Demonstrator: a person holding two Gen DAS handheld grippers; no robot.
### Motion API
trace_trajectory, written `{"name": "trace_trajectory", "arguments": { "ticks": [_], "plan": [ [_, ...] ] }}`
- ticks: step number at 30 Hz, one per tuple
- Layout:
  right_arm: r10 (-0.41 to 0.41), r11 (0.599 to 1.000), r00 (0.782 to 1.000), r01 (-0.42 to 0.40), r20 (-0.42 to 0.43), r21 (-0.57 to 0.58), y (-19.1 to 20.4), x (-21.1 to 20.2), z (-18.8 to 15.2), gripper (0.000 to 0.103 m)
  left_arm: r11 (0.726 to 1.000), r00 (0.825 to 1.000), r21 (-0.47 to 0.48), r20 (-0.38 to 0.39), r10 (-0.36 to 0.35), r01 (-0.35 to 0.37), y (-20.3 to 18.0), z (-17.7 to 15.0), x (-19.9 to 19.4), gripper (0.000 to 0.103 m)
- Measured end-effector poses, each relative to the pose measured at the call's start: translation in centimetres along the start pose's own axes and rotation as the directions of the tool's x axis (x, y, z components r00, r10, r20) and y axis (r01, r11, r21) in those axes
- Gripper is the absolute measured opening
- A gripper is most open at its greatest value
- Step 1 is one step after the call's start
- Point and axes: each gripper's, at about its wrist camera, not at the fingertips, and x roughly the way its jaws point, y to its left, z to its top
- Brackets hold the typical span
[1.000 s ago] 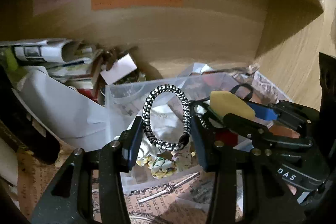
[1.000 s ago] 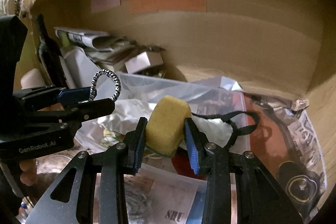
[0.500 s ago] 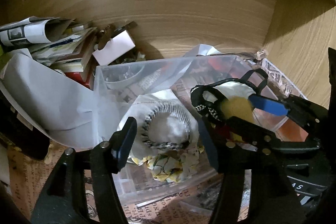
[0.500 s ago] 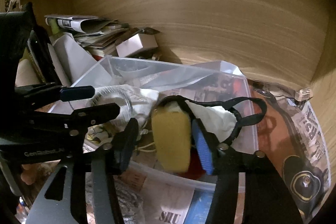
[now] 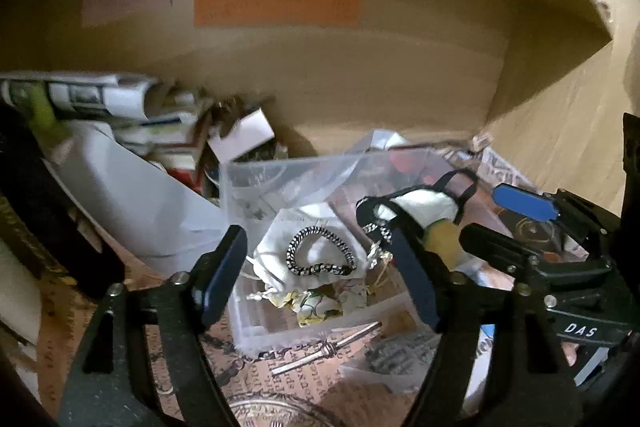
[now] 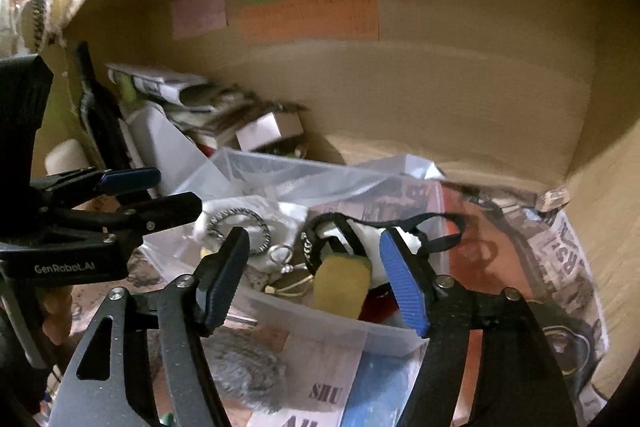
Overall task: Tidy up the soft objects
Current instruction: 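Drop the bracelet into the clear box while the right gripper releases the sponge into it, then grasp the green knit glove with the right gripper while the left gripper grasps the grey mesh bag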
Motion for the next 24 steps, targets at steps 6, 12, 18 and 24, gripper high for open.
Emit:
{"name": "trace_trajectory", "arguments": {
  "ticks": [6,12,18,24],
  "plan": [
    [0.002,1.000,0.997,-0.001,0.072,-0.021,1.0,-3.8,-0.4,0.078,0.999,0.996,0.030,0.083,0.012,-0.015,-0.8,-0.8,-3.9,0.092],
    [0.010,1.000,0.998,-0.009,0.056,-0.022,1.5,-5.7,-3.0,0.078,1.000,0.997,0.025,0.080,-0.007,0.004,-1.0,-3.2,-6.4,0.100],
    [0.045,0.999,0.998,-0.044,-0.037,0.005,2.0,-5.8,-6.8,0.078,1.000,1.000,0.004,0.009,-0.004,0.004,-0.8,-6.1,-6.7,0.100],
    [0.091,0.996,0.984,-0.088,-0.151,0.024,2.5,-4.8,-10.2,0.078,1.000,0.997,0.002,-0.077,0.009,-0.009,-1.4,-9.1,-5.5,0.100]
  ]
}}
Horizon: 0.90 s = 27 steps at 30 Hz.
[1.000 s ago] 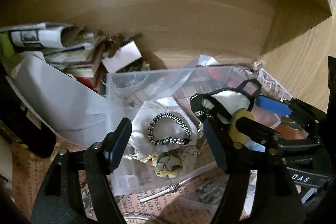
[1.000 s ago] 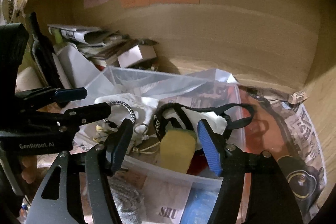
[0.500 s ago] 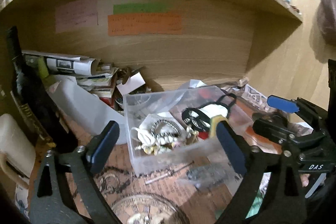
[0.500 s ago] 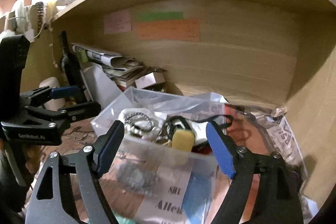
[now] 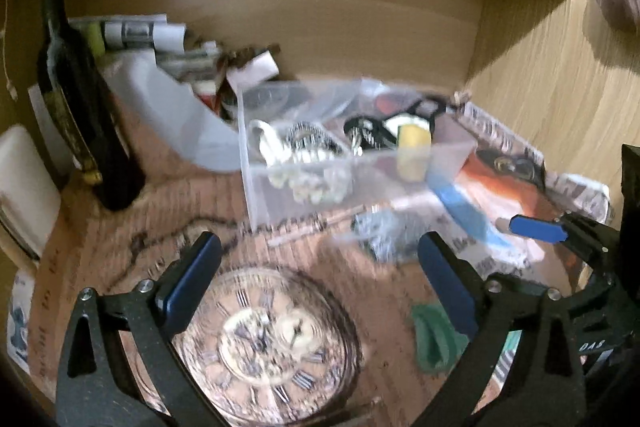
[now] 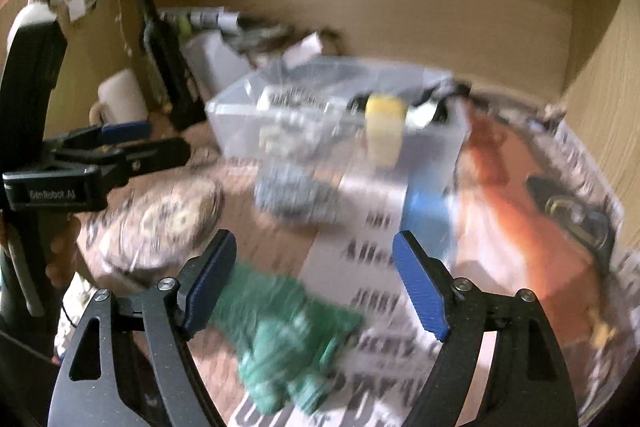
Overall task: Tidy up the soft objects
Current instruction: 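Grasp the green knit glove with the right gripper while the left gripper grasps the grey mesh bag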
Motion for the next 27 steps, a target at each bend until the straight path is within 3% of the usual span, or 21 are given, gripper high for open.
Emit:
{"name": "trace_trajectory", "arguments": {
  "ticks": [2,4,6,14,27],
  "plan": [
    [0.010,1.000,0.999,-0.010,-0.035,0.001,0.2,0.6,-0.9,0.078,1.000,1.000,0.004,-0.017,-0.003,0.003,-0.2,-0.7,0.2,0.100],
    [0.027,1.000,0.998,-0.027,-0.063,0.006,0.3,1.0,-1.7,0.070,1.000,0.999,0.006,-0.034,-0.006,0.007,-0.6,-1.3,0.5,0.100],
    [0.052,0.999,0.994,-0.051,-0.091,0.010,0.2,1.3,-2.4,0.051,1.000,0.999,0.007,-0.044,-0.011,0.011,-0.8,-1.6,0.7,0.100],
    [0.051,0.999,0.997,-0.050,-0.060,0.014,-0.7,-0.1,-3.0,0.011,0.999,0.996,0.012,-0.087,-0.029,0.030,-2.0,-1.7,2.6,0.100],
    [-0.113,0.990,0.991,0.106,0.068,0.098,-5.4,-3.9,-1.2,0.010,0.997,0.987,0.061,-0.157,-0.045,0.056,-5.0,0.8,8.6,0.097]
  ]
}}
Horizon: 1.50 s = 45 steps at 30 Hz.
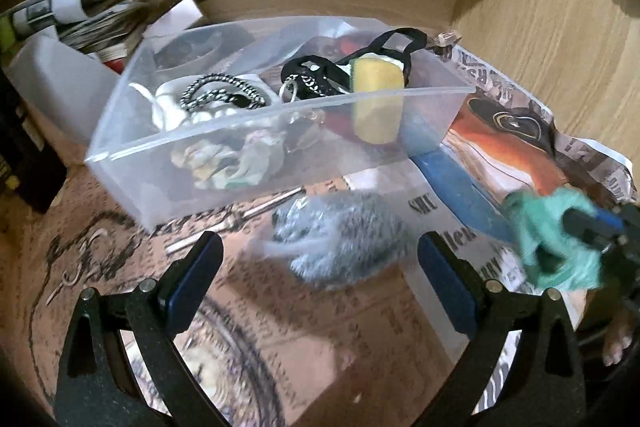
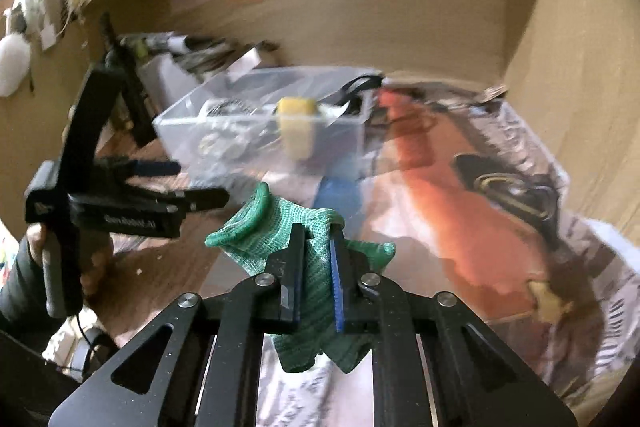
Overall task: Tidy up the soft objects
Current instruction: 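Grasp the green knit glove with the right gripper while the left gripper grasps the grey mesh bag, then lower the mesh bag into the clear box while the right gripper releases the glove there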
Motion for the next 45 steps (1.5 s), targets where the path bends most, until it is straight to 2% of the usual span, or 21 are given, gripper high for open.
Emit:
{"name": "trace_trajectory", "arguments": {
  "ticks": [1,3,4,7,9,12,16,22,32,39,45],
  "plan": [
    [-0.006,1.000,1.000,0.006,0.011,0.008,-0.3,-0.2,0.2,0.010,1.000,1.000,0.003,-0.003,-0.003,0.003,-0.1,0.2,0.4,0.094],
    [-0.018,1.000,0.999,0.017,0.035,0.022,-0.8,-0.5,0.7,0.010,1.000,1.000,0.007,-0.019,-0.016,0.016,-0.3,0.3,1.0,0.080],
    [-0.023,0.999,0.999,0.022,0.044,0.027,-0.9,-0.6,1.0,0.010,1.000,0.999,0.008,-0.028,-0.022,0.022,-0.3,0.4,1.4,0.077],
    [-0.034,0.999,0.997,0.032,0.065,0.030,-0.9,-0.5,1.6,0.010,1.000,1.000,0.018,-0.019,-0.023,0.023,-0.5,0.4,1.5,0.064],
    [-0.033,0.999,0.996,0.030,0.080,0.033,-0.9,-0.5,2.1,0.010,0.999,1.000,0.028,-0.009,-0.022,0.023,-0.5,0.3,1.1,0.051],
    [-0.028,0.999,0.995,0.024,0.098,0.036,-0.8,-0.4,2.8,0.010,0.999,1.000,0.027,0.007,-0.030,0.030,-0.4,0.4,0.2,0.045],
    [-0.019,0.999,0.991,0.014,0.131,0.035,-0.6,-0.4,4.0,0.010,0.999,0.998,0.019,0.046,-0.030,0.029,-0.1,0.6,-1.4,0.044],
    [-0.001,1.000,0.984,-0.003,0.180,0.020,0.1,-0.3,6.1,0.010,1.000,0.989,0.013,0.148,-0.027,0.026,0.6,1.6,-5.0,0.044],
    [0.033,0.999,0.970,-0.027,0.240,-0.025,1.9,1.3,10.2,0.010,0.999,0.954,-0.035,0.299,0.018,-0.008,2.4,5.4,-8.8,0.044],
    [0.043,0.999,0.973,-0.036,0.228,-0.035,2.7,4.1,12.3,0.010,0.997,0.947,-0.063,0.313,0.070,-0.052,4.1,7.3,-8.6,0.044],
    [0.044,0.998,0.981,-0.037,0.191,-0.042,3.2,6.8,13.6,0.010,0.993,0.959,-0.090,0.266,0.098,-0.076,5.7,8.9,-5.9,0.044]
  ]
}}
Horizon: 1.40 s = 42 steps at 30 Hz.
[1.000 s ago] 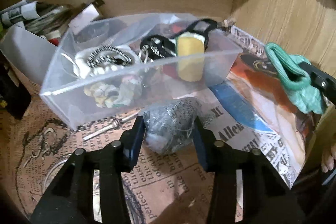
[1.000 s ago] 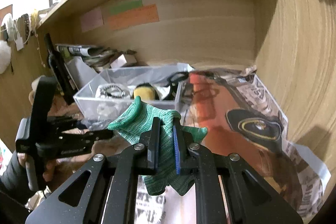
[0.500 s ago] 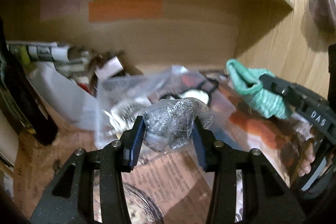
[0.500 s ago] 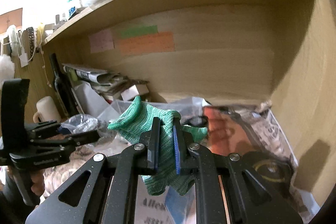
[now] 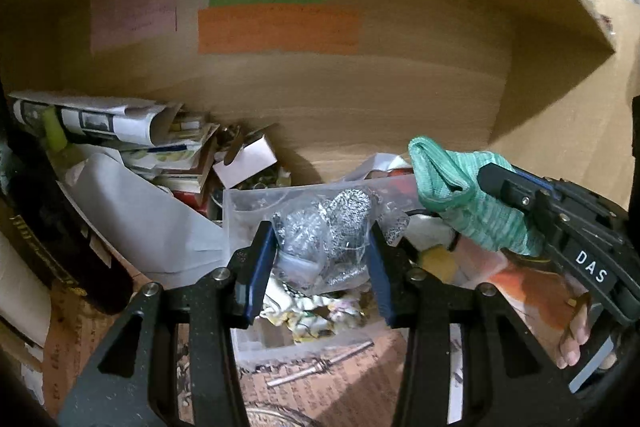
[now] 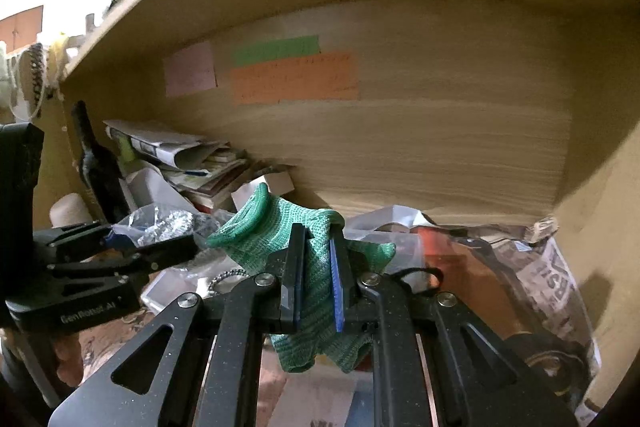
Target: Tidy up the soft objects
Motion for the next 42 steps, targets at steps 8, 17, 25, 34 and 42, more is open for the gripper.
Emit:
{"name": "trace_trajectory", "arguments": {
  "ticks": [8,17,25,34,42],
  "plan": [
    [-0.039,0.999,0.994,0.036,-0.101,-0.027,0.4,4.4,-0.8,0.010,1.000,0.996,-0.007,-0.092,0.009,-0.010,0.9,-0.7,4.4,0.044],
    [-0.044,0.999,0.973,0.042,-0.225,-0.016,-0.3,7.6,-2.3,0.011,1.000,0.987,-0.008,-0.160,0.006,-0.008,1.1,-1.7,6.8,0.048],
    [-0.029,1.000,0.970,0.027,-0.242,-0.014,-0.3,7.3,-2.3,0.042,1.000,0.994,-0.028,-0.112,0.009,-0.013,1.7,-1.5,5.4,0.062],
    [0.006,0.999,0.993,-0.010,-0.117,-0.036,1.2,2.3,-0.3,0.043,0.999,0.999,-0.029,0.043,0.017,-0.016,1.5,-0.5,-0.6,0.063],
    [0.044,0.998,0.998,-0.042,0.047,-0.043,1.9,-4.3,1.1,0.049,1.000,0.981,-0.019,0.194,0.027,-0.023,0.8,-0.2,-6.4,0.069]
  ]
}}
